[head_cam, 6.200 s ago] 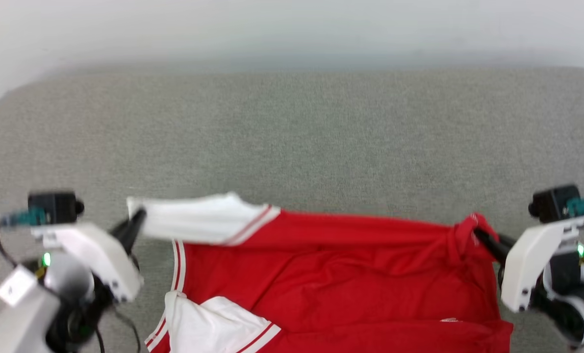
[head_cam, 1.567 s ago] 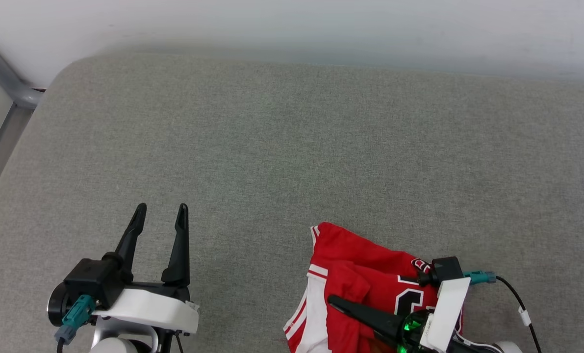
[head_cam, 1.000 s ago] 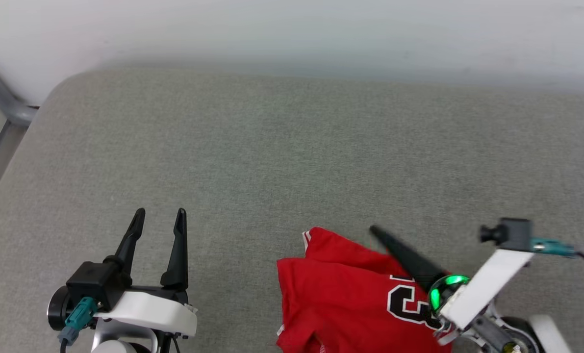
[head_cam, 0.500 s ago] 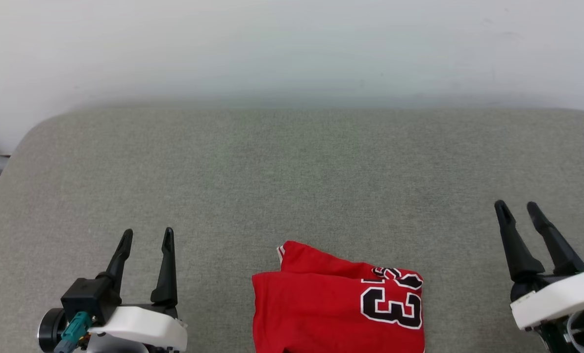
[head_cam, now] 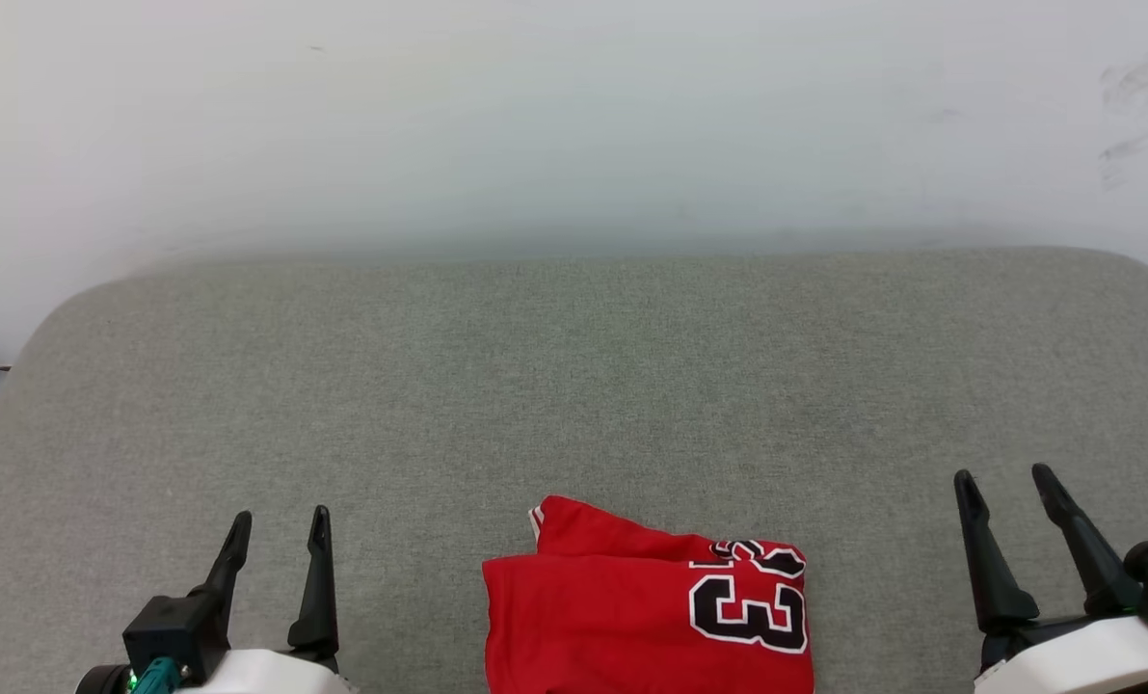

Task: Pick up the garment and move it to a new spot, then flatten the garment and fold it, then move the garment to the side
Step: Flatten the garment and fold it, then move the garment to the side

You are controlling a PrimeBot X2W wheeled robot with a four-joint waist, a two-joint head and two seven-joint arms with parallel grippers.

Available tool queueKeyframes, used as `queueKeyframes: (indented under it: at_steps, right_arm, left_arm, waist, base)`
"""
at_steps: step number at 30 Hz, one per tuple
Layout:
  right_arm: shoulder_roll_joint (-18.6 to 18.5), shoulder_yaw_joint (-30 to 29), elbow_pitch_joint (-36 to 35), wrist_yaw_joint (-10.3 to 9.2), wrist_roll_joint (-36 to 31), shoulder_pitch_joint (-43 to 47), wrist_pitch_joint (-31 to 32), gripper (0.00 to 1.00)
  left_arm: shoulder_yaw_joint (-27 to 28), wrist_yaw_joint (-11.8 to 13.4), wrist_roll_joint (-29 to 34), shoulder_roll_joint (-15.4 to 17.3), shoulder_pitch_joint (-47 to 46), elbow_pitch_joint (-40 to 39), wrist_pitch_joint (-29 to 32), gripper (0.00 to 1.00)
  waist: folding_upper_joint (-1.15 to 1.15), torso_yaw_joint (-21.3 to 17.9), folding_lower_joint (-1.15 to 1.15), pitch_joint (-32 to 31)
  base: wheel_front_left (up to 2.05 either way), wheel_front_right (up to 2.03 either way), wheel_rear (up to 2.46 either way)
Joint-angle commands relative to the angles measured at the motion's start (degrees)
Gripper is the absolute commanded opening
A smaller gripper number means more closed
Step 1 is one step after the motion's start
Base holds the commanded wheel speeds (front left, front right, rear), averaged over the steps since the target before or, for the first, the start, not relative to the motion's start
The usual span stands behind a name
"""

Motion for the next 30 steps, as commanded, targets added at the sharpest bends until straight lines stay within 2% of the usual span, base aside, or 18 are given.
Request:
queueKeyframes:
  at_steps: [1,12,17,23,30]
  right_arm:
    - [0.72,0.11,-0.05,-0.03,-0.29,1.02,-0.59,1.0]
    - [1.98,-0.41,-0.82,-0.03,-0.7,1.62,0.25,1.0]
    - [2.35,-1.0,-0.71,-0.03,2.19,2.11,2.34,1.0]
    - [-1.02,-1.16,2.17,-0.03,11.45,4.22,10.69,1.0]
    - [-4.92,5.92,4.61,-0.03,20.02,4.62,21.51,1.0]
  left_arm:
    - [0.34,0.05,0.48,-0.13,0.96,0.18,-0.14,1.0]
    - [1.63,-0.91,1.24,-1.08,1.02,1.01,-0.14,1.0]
    - [1.99,-1.25,1.96,-1.3,0.23,0.96,-0.14,1.0]
    - [2.23,-2.01,2.56,-1.73,-1.07,0.43,-0.14,1.0]
    - [2.37,-3.1,3.68,-3.23,-3.33,-0.65,-0.14,1.0]
  waist:
    - [0.0,-0.07,0.01,-0.22]
    - [0.0,0.02,0.01,-0.41]
    - [0.0,0.28,0.01,0.07]
    - [0.0,1.56,0.01,1.64]
    - [0.0,3.61,0.01,5.45]
  base:
    - [0.0,0.0,0.0]
    - [0.0,0.0,0.0]
    - [0.0,0.0,0.0]
    - [0.0,0.0,0.0]
    - [0.0,0.0,0.0]
